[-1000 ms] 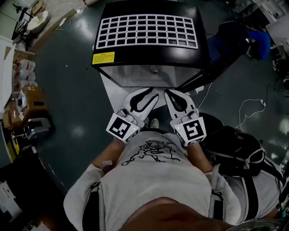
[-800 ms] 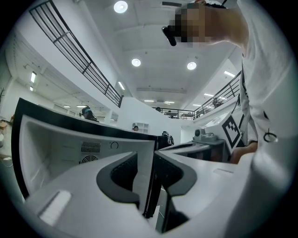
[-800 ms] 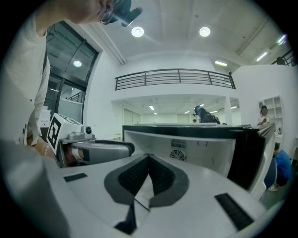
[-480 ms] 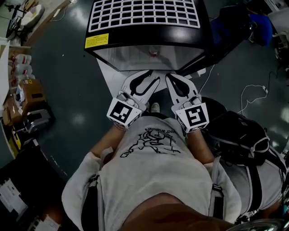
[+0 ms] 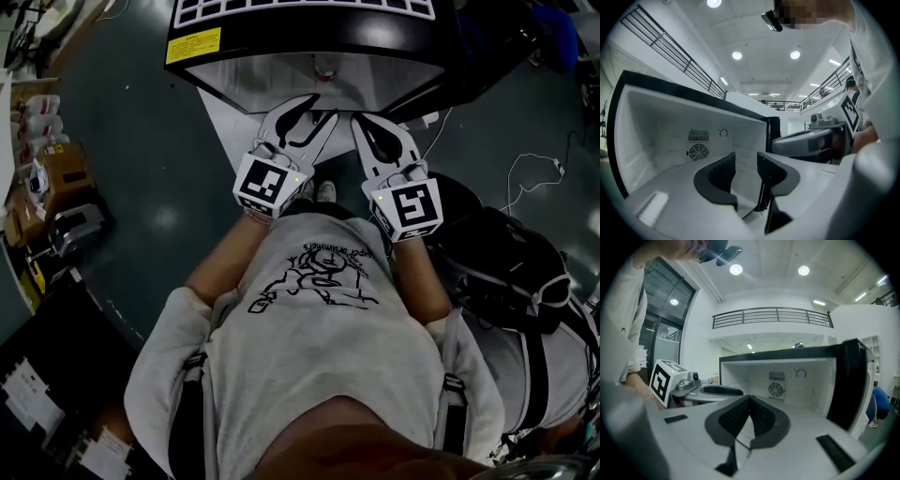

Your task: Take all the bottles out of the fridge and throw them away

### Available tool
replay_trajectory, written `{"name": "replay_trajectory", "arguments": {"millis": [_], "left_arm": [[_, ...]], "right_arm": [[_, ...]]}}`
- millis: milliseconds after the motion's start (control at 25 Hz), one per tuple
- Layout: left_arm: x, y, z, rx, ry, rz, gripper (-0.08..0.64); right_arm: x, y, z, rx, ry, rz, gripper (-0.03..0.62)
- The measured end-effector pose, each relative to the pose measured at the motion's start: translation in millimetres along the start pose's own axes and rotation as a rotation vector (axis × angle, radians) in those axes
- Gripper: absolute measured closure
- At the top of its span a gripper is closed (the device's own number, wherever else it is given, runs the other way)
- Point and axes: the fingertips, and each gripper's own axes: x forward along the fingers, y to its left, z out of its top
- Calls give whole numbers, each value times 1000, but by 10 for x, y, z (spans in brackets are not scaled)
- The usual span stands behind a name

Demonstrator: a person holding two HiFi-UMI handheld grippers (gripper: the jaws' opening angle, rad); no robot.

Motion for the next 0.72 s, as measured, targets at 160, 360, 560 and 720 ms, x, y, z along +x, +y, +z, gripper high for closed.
{"name": "replay_trajectory", "arguments": {"millis": [160, 360, 560, 720], "left_arm": [[73, 141, -145, -15, 13, 13, 430], [213, 241, -319, 23, 33, 26, 414], [379, 345, -471, 22, 50, 46, 402], [514, 411, -542, 36, 57, 65, 396]], "right_arm": [[104, -27, -62, 2, 6, -8, 583], [188, -81, -163, -14, 8, -14, 584], [310, -172, -335, -26, 23, -27, 584], [390, -257, -426, -29, 27, -29, 584]]}}
